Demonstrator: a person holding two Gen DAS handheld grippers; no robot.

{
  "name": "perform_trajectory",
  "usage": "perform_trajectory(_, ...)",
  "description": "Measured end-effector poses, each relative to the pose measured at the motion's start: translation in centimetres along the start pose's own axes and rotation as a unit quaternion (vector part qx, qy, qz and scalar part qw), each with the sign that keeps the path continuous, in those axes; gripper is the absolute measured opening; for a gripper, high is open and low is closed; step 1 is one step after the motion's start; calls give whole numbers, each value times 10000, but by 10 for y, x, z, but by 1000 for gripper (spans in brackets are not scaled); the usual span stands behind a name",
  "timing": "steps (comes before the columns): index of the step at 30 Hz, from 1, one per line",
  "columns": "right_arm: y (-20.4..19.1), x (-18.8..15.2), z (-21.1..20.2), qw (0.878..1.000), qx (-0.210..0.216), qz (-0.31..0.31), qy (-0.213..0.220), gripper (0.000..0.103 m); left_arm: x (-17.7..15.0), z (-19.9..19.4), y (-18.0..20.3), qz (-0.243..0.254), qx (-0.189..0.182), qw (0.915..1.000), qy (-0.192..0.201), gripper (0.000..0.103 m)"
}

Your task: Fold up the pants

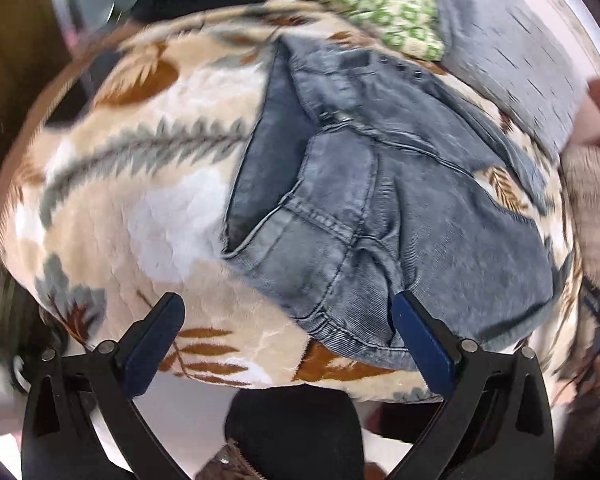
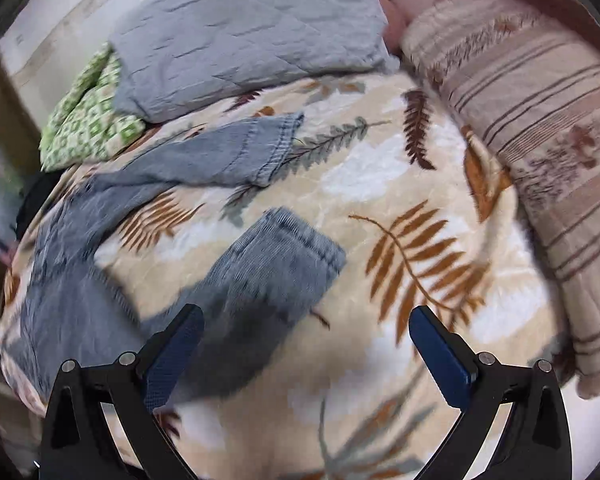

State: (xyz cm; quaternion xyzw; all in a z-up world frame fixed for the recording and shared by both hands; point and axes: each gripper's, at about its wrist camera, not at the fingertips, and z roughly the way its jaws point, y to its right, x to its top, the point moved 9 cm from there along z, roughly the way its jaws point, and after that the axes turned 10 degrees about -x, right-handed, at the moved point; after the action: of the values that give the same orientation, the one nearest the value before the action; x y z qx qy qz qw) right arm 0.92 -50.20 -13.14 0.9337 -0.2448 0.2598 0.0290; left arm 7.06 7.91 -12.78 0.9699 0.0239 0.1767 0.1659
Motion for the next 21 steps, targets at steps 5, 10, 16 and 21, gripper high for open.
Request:
perform_trajectory(5,-18,8,38,9963,475,536,-469,103,-10,21,-1,-546,-503,9965,-382,103)
perform_trajectory(10,-31,1,56,9942,613,533,-703,100,-22,52,13,-1133,-1238,9828,-768,103)
perform_trajectory(16,-2,-4,31,9942,927,375,-394,0,-17,51,35,-1110,-1382,9819,-672,66)
perform_trajectory(21,40,-44,19,9954,730,399,-482,7,-24,42,32,-840,-1338,9856,-604,58)
